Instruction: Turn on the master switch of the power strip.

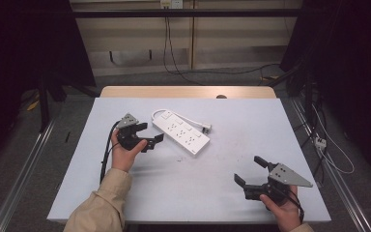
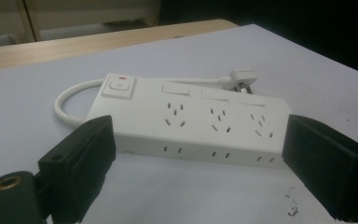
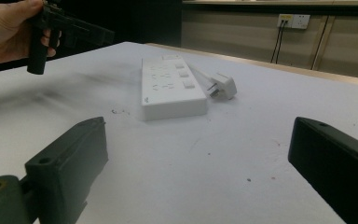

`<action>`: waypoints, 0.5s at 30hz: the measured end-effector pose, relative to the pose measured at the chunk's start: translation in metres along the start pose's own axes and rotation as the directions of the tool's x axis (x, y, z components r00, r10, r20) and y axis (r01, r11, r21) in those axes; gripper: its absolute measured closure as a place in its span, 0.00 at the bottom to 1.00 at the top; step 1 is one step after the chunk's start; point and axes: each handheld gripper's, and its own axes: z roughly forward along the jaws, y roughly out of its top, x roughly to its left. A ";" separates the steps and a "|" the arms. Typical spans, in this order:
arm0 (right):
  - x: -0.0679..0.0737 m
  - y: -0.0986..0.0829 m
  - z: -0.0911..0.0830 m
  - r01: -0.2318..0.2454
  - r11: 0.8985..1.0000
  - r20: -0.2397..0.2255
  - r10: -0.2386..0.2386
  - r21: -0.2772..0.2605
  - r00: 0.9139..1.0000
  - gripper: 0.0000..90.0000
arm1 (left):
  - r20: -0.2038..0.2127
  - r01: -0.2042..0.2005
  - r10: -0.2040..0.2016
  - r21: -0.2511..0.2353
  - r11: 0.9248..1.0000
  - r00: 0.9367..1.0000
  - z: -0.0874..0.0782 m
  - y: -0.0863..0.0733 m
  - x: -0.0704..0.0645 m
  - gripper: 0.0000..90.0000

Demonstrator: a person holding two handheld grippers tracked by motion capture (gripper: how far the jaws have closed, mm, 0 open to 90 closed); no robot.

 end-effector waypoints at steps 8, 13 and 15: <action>0.001 0.000 0.000 0.007 1.000 -0.002 -0.007 0.000 1.000 0.05 | 0.003 -0.016 0.016 0.001 1.000 1.000 -0.015 -0.006 -0.004 0.10; 0.001 0.000 0.000 0.008 1.000 0.000 -0.008 -0.001 1.000 0.05 | 0.006 -0.020 0.020 0.001 1.000 1.000 -0.025 -0.011 -0.004 0.10; 0.001 0.000 0.000 0.010 1.000 0.001 -0.010 0.000 1.000 0.05 | 0.000 -0.022 0.022 0.005 1.000 1.000 -0.029 -0.014 -0.004 0.10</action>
